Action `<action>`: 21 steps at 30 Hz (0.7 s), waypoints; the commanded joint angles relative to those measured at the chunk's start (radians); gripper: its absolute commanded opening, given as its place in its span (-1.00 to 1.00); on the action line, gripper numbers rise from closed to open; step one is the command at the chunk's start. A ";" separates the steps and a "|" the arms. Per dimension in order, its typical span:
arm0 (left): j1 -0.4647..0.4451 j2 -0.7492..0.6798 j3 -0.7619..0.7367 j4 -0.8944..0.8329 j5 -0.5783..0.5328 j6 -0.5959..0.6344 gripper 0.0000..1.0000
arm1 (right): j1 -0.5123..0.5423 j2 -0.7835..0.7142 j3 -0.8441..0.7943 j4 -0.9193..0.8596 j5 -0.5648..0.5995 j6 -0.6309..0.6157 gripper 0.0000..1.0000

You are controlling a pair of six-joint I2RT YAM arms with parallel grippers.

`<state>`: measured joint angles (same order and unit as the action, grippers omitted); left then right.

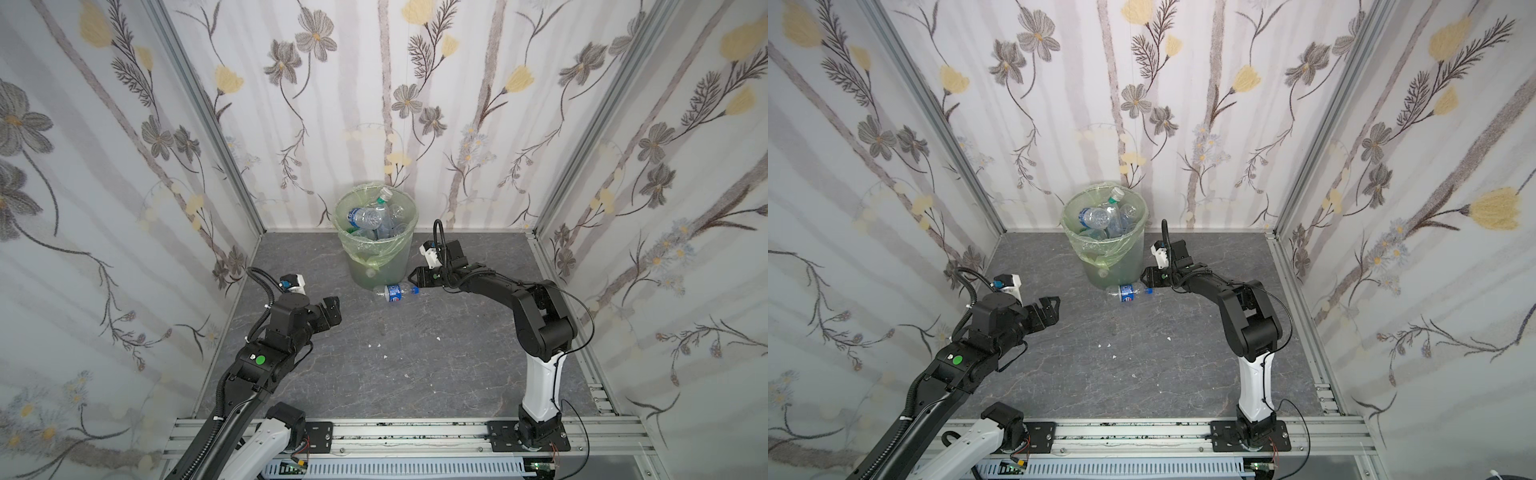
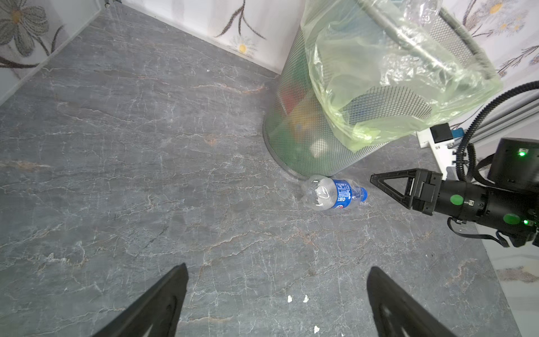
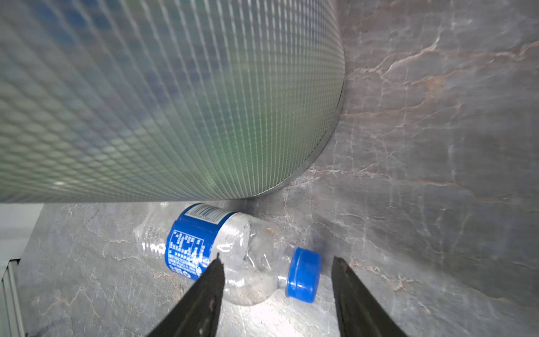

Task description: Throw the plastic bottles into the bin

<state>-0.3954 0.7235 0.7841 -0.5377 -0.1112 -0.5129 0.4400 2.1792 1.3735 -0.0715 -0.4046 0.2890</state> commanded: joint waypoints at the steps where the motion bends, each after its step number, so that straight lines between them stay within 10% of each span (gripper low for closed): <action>1: 0.001 -0.001 -0.008 -0.001 0.004 -0.022 0.93 | 0.009 0.024 -0.010 0.055 -0.048 0.029 0.19; 13: 0.003 0.020 -0.006 -0.001 -0.005 0.025 0.93 | 0.151 -0.150 -0.274 0.090 -0.083 -0.025 0.21; 21: 0.003 0.008 -0.012 0.001 -0.003 -0.002 0.92 | 0.167 -0.248 -0.313 0.195 0.131 0.105 0.28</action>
<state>-0.3935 0.7353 0.7773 -0.5503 -0.1047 -0.4980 0.6167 1.9362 1.0420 0.0208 -0.3771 0.3172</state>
